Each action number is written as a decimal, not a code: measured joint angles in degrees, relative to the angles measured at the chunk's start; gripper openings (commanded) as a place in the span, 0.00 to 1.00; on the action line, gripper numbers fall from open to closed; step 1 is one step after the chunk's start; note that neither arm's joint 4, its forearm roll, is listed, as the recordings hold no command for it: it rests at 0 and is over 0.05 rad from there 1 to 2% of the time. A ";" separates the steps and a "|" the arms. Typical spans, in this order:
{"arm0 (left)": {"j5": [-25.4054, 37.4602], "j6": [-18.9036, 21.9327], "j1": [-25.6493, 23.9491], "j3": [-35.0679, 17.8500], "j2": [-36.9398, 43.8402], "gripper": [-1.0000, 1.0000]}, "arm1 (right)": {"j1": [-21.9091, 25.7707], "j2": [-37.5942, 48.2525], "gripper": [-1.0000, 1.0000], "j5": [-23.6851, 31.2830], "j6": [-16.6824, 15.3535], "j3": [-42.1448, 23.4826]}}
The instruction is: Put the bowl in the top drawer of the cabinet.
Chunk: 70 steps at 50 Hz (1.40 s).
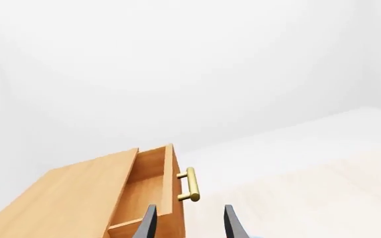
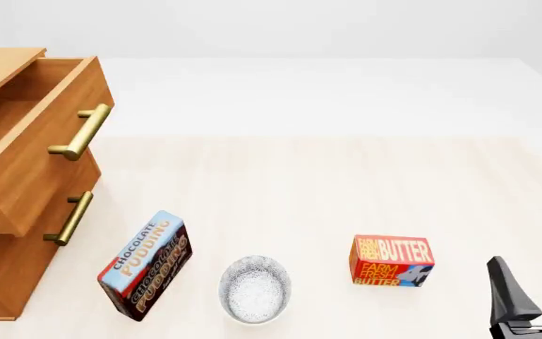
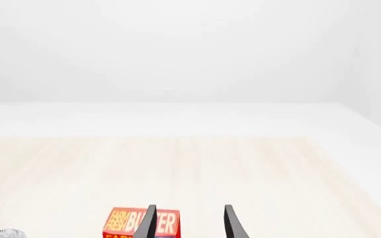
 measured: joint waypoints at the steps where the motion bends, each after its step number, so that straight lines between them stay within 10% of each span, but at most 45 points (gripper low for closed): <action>1: 0.22 0.20 -0.01 -0.47 0.20 1.00 | 0.00 0.00 1.00 0.00 0.00 0.00; 70: 7.22 -7.45 3.84 -28.33 36.05 1.00 | 0.00 0.00 1.00 0.00 0.00 0.00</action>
